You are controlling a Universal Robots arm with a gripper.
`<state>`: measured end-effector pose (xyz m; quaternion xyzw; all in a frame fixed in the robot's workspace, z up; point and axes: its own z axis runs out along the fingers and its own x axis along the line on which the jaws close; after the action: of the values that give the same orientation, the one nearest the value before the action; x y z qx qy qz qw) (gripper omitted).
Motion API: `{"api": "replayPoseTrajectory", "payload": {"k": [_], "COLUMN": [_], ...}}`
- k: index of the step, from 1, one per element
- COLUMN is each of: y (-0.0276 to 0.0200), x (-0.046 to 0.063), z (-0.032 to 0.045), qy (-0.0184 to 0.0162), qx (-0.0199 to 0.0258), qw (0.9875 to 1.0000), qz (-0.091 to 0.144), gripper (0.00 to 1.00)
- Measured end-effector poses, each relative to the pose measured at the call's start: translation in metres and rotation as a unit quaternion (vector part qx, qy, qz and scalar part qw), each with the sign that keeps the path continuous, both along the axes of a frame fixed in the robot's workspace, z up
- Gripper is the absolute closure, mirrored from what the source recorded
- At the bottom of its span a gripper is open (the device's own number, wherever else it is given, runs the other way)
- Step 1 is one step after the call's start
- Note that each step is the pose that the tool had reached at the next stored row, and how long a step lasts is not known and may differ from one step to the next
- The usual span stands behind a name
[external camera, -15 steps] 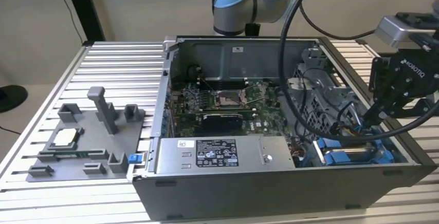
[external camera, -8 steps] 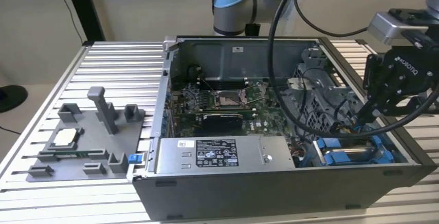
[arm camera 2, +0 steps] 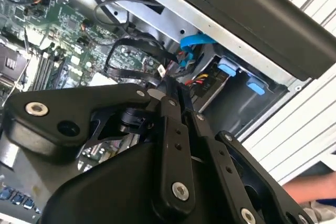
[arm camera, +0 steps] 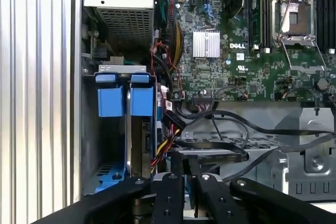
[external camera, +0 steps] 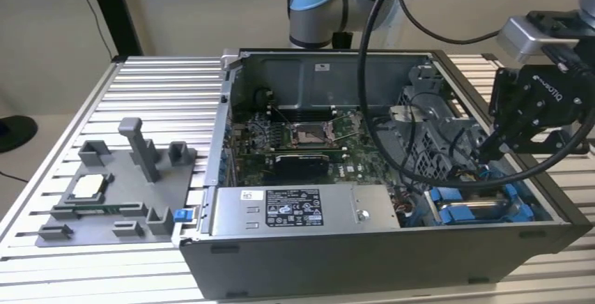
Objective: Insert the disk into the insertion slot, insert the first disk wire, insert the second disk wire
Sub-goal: 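Insert the second disk wire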
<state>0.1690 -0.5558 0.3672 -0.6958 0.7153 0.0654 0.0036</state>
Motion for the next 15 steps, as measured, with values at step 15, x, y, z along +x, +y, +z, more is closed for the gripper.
{"api": "replayPoseTrajectory", "payload": {"k": [15], "y": [-0.0227], "x": [-0.014], "z": [-0.0013], "qy": [-0.0145], "qx": [0.0439], "qw": [0.9989], "qz": [0.0], "gripper": [1.0]}}
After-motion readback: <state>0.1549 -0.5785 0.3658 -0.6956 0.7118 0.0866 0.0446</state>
